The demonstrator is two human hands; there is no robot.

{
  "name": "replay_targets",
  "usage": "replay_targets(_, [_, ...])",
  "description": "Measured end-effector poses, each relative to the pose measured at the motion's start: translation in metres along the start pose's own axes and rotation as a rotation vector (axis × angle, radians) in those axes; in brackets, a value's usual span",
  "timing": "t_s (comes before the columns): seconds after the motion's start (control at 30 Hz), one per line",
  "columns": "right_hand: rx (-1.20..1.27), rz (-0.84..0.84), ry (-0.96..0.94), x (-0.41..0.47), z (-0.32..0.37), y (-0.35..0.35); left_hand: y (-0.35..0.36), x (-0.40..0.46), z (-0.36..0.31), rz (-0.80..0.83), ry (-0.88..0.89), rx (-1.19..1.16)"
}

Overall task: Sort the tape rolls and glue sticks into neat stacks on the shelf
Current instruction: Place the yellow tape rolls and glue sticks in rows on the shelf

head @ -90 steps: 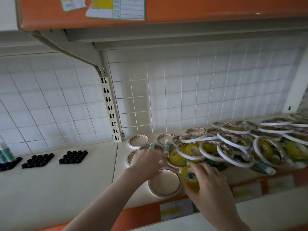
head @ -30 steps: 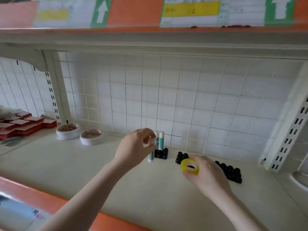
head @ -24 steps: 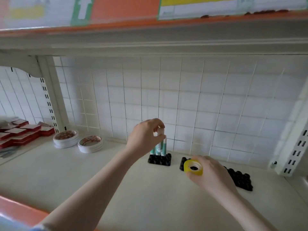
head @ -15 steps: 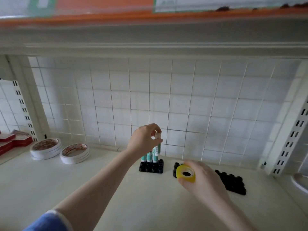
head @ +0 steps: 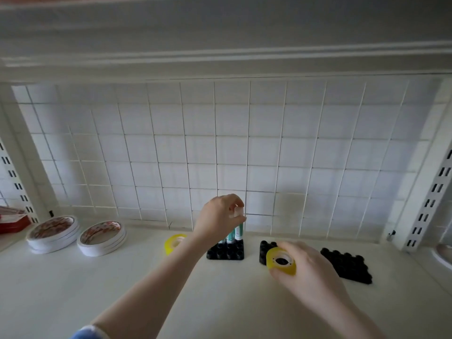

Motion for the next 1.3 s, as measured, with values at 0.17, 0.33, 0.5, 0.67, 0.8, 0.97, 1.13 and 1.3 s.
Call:
replay_targets(0.17, [-0.009,0.002,0.02,-0.001,-0.003,0.002,0.003,0.001,0.001,0.028,0.019,0.017])
replay_targets(0.33, [-0.011,0.002,0.038,-0.002,-0.005,0.001,0.007,0.003,0.005,0.078,-0.004,0.007])
replay_targets(0.5, [-0.004,0.007,0.042,-0.003,-0.006,0.0,0.011,0.013,0.011,0.174,-0.052,-0.042])
replay_targets(0.67, [-0.001,0.03,0.045,-0.002,-0.006,0.002,0.015,0.015,0.011,0.221,-0.046,-0.033])
replay_targets(0.8, [-0.014,0.026,0.043,-0.004,-0.007,0.0,0.013,0.014,0.008,0.228,-0.02,-0.004])
replay_targets(0.97, [-0.01,0.001,0.041,-0.006,-0.009,-0.004,0.014,0.012,0.008,0.225,-0.021,-0.008])
replay_targets(1.13, [-0.001,0.001,0.044,-0.005,-0.009,-0.005,0.012,0.01,0.007,0.186,-0.031,0.01])
replay_targets(1.3, [0.007,-0.009,0.025,-0.005,-0.004,-0.006,0.007,0.007,0.008,0.211,-0.014,-0.009])
Point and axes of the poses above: each hand's wrist, its own x-axis towards the middle knuckle, its own y-axis out of the palm, z = x × y, the point moved 7 cm from there along x, towards the middle knuckle, and after that the axes turned 2 degrees about y, right-handed, at the moved point
